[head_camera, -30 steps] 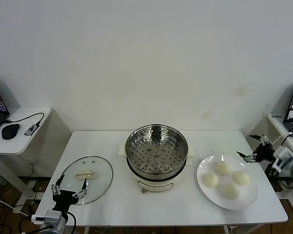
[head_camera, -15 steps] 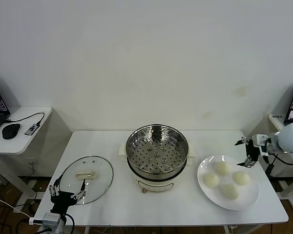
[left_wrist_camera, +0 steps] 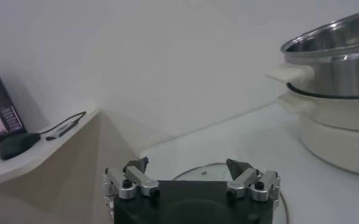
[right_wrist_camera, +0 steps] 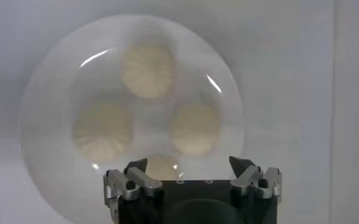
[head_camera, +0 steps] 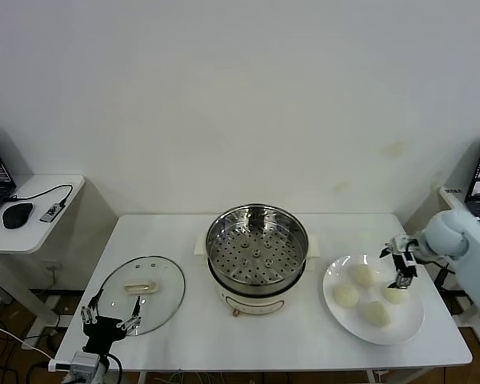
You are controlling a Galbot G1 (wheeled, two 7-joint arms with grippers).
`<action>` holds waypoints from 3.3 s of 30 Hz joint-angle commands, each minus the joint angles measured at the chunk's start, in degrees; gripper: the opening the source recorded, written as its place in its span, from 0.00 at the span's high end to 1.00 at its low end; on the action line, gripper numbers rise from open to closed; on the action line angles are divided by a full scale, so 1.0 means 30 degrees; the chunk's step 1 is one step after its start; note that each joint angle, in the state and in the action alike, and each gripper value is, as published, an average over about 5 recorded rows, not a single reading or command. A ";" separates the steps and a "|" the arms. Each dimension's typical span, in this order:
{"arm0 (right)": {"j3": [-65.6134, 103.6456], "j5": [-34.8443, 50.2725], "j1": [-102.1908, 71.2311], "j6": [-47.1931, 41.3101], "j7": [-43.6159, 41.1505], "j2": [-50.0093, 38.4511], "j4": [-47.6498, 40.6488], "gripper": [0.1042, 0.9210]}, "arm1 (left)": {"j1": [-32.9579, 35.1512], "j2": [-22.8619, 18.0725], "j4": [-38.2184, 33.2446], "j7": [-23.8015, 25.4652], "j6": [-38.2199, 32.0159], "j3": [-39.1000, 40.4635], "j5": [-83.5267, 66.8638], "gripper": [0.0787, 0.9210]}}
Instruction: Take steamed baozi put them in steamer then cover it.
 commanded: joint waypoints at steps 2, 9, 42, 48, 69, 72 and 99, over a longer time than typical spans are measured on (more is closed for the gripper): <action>-0.0723 -0.1043 0.0408 0.0321 0.0994 0.1772 -0.1973 0.12 | 0.0056 -0.0016 0.0096 -0.0011 -0.0027 0.0034 0.0053 0.12; -0.0768 -0.1228 0.0437 0.0435 0.1315 0.2277 -0.2805 0.12 | 0.0098 -0.0017 0.0299 -0.0021 -0.0073 0.0061 0.0109 0.12; -0.0634 0.1886 0.1716 -0.0026 0.0388 0.0424 -0.1727 0.43 | -0.0115 -0.0087 0.0493 0.0006 -0.0086 0.0351 0.0256 0.12; -0.2552 0.4180 0.4877 -0.0748 -0.0411 -0.0856 -0.0392 0.42 | -0.0184 -0.0072 0.0388 0.0013 -0.0084 0.0410 0.0228 0.12; -1.1505 1.1732 1.6704 0.6276 -0.2993 0.8030 -0.7790 0.43 | -0.0383 -0.0132 -0.0249 -0.0109 -0.0090 0.0056 0.0107 0.12; -1.1454 1.2496 1.6790 1.2412 -0.3127 1.0385 -1.0941 0.43 | -0.0348 -0.0241 -0.0229 -0.0159 -0.0102 0.0071 0.0181 0.12; -1.1310 -0.2515 1.3013 1.8239 0.1158 1.1623 -0.5578 0.44 | 0.0372 -0.0596 -0.0547 -0.0373 -0.0153 -0.0119 0.0793 0.12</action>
